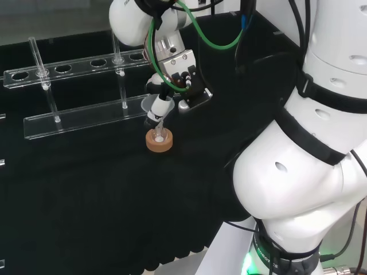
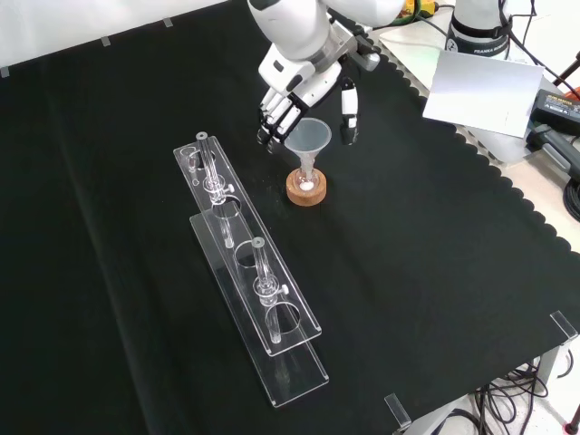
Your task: Remove the funnel from the round-bottom flask.
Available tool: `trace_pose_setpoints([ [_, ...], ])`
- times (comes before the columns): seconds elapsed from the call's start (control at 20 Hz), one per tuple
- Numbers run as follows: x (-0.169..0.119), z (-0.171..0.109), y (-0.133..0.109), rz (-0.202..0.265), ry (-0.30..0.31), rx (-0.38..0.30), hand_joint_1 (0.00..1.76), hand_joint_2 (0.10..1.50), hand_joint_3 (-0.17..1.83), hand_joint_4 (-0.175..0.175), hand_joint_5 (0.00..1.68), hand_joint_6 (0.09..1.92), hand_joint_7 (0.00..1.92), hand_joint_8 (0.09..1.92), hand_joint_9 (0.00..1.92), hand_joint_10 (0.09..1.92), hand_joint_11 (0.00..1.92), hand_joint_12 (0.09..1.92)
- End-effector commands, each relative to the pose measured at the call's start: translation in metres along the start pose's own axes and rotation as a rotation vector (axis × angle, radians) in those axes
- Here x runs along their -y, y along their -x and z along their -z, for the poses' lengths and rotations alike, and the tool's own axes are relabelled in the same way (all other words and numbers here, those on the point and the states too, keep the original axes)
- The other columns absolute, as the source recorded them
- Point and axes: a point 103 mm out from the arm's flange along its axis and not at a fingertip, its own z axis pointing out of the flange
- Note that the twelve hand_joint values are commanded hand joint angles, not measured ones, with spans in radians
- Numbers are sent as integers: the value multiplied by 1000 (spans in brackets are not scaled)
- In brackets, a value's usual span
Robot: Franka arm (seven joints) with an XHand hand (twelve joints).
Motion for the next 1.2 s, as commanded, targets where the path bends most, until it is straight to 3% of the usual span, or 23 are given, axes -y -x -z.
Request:
trace_pose_setpoints([
  [0.05, -3, -4, -3, -1, 4, 7, 621, 708, 181, -4, 150, 87, 0, 379, 176, 795, 304, 1499],
  [0.45, -6, -2, -7, -16, 24, 41, 669, 725, 201, -3, 194, 87, 22, 592, 354, 696, 394, 1447],
  [0.7, -6, -1, -7, -45, 59, 76, 739, 763, 277, -12, 292, 87, 177, 650, 544, 609, 490, 1381],
  [0.9, -3, 1, -5, -71, 118, 108, 764, 811, 370, -7, 517, 88, 414, 659, 701, 549, 579, 1311],
  [1.05, 0, 6, -5, -76, 155, 118, 768, 841, 421, 33, 801, 254, 574, 638, 819, 490, 648, 1262],
  [1.2, 4, 11, -4, -74, 166, 125, 769, 850, 441, 62, 917, 351, 637, 631, 874, 462, 686, 1243],
])
